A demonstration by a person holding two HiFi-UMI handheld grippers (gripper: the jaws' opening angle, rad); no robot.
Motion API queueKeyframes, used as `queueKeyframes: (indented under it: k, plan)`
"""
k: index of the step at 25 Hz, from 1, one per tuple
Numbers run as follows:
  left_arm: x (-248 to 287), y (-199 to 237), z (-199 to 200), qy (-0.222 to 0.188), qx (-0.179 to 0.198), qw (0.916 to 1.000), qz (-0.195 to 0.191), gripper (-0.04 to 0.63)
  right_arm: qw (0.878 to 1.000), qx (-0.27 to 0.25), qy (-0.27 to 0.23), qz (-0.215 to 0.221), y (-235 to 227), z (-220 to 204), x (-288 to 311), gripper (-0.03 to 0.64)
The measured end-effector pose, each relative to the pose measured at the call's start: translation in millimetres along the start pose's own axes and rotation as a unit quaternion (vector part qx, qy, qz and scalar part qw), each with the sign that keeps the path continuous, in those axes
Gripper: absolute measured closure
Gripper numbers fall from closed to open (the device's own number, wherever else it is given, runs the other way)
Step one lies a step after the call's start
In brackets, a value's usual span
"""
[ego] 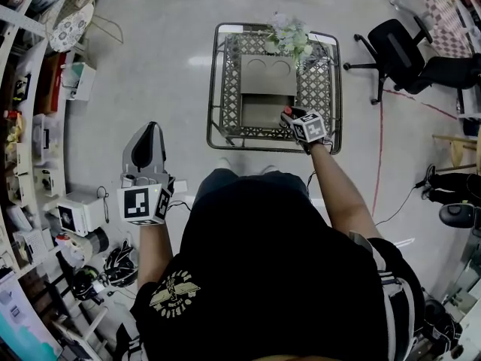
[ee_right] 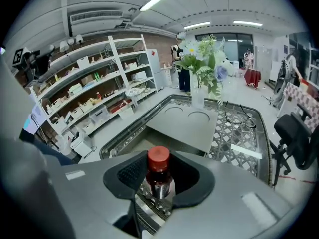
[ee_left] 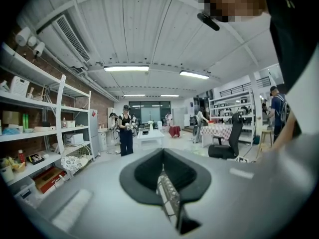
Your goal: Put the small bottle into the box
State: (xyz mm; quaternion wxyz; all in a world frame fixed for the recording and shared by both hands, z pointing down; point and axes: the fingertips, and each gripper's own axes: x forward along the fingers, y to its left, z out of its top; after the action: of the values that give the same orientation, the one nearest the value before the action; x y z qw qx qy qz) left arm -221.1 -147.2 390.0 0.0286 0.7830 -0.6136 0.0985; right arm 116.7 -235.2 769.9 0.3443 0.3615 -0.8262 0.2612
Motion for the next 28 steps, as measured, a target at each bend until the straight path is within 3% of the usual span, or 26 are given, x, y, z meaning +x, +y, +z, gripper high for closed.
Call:
queueKeyframes:
  k: [12, 20, 28]
  plan:
    - [3.8, -4.4, -21.2, 0.039, 0.017, 0.9991, -0.005, 0.595, 0.999, -0.034, 0.032, -0.017, -12.1, -21.9, 29.1, 0.463]
    - [2.3, -0.2, -24.1, 0.049, 0.024, 0.9985, -0.008, 0.595, 0.999, -0.024, 0.023, -0.035, -8.5, -30.0, 28.4, 0.457]
    - [19.2, -16.7, 1.0, 0.022, 0.019, 0.9987, -0.041, 0.595, 0.999, 0.002, -0.035, -0.038, 1.7, 4.3, -17.1, 0.439]
